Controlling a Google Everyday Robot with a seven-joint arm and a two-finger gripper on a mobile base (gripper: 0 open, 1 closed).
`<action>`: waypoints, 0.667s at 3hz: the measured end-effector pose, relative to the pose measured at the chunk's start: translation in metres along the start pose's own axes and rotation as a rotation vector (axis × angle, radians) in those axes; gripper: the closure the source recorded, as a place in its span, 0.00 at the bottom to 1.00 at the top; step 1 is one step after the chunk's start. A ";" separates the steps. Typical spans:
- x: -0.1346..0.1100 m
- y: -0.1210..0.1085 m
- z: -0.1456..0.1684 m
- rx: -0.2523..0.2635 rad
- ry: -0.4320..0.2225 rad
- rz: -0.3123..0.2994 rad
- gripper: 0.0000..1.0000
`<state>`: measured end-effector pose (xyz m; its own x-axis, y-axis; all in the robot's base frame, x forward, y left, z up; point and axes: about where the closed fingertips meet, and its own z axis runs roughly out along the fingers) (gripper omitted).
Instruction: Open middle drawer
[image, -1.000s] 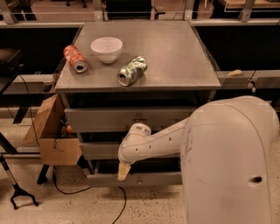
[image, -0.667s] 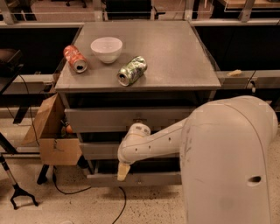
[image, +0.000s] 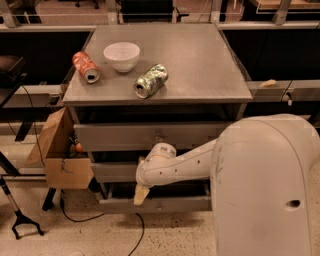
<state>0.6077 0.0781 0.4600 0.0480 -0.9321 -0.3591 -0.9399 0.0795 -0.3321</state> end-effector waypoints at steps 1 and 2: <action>-0.006 -0.009 0.012 0.024 -0.040 0.000 0.00; -0.003 -0.023 0.024 0.063 -0.062 0.016 0.00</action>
Offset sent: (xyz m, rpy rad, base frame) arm 0.0362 0.0187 -0.0343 0.0974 -0.1216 -0.0473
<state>0.6376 0.0881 0.4477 0.0559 -0.9070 -0.4175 -0.9177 0.1180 -0.3793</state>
